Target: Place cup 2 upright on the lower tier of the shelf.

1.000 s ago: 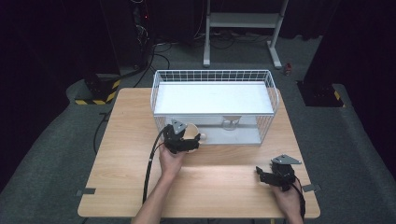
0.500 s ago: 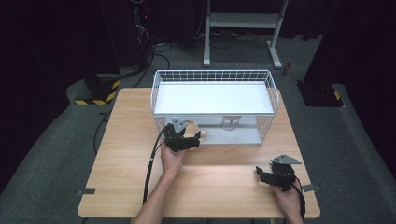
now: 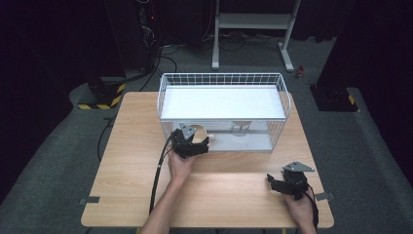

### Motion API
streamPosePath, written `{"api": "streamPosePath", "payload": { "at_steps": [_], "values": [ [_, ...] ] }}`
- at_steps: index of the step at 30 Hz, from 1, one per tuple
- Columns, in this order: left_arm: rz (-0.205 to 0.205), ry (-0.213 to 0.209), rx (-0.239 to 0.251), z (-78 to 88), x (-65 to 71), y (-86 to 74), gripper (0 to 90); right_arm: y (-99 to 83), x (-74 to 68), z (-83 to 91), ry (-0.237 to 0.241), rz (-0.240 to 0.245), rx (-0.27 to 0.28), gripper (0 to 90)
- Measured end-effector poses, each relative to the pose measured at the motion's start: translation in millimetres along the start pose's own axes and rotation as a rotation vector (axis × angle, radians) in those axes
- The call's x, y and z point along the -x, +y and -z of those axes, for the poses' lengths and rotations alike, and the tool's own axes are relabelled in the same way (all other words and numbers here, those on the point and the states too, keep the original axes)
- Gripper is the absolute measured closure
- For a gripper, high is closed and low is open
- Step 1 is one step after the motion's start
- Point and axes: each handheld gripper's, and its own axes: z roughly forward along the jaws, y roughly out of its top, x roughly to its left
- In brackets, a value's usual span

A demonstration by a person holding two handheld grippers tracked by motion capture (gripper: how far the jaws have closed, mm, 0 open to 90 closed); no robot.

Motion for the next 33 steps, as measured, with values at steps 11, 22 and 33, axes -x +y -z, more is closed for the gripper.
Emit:
{"api": "streamPosePath", "payload": {
  "at_steps": [11, 22, 33],
  "values": [
    [-0.02, -0.004, -0.055, 1.8, -3.5, -2.9, 2.2, 0.0, 0.0, 0.0, 0.0, 0.0, 0.0, 24.9],
    [-0.018, -0.018, -0.081, 6.1, -3.4, -5.8, 5.8, 0.0, 0.0, 0.0, 0.0, 0.0, 0.0, 24.9],
    [-0.014, -0.032, -0.096, 10.4, -4.7, -13.7, 10.3, 0.0, 0.0, 0.0, 0.0, 0.0, 0.0, 24.9]
  ]
}}
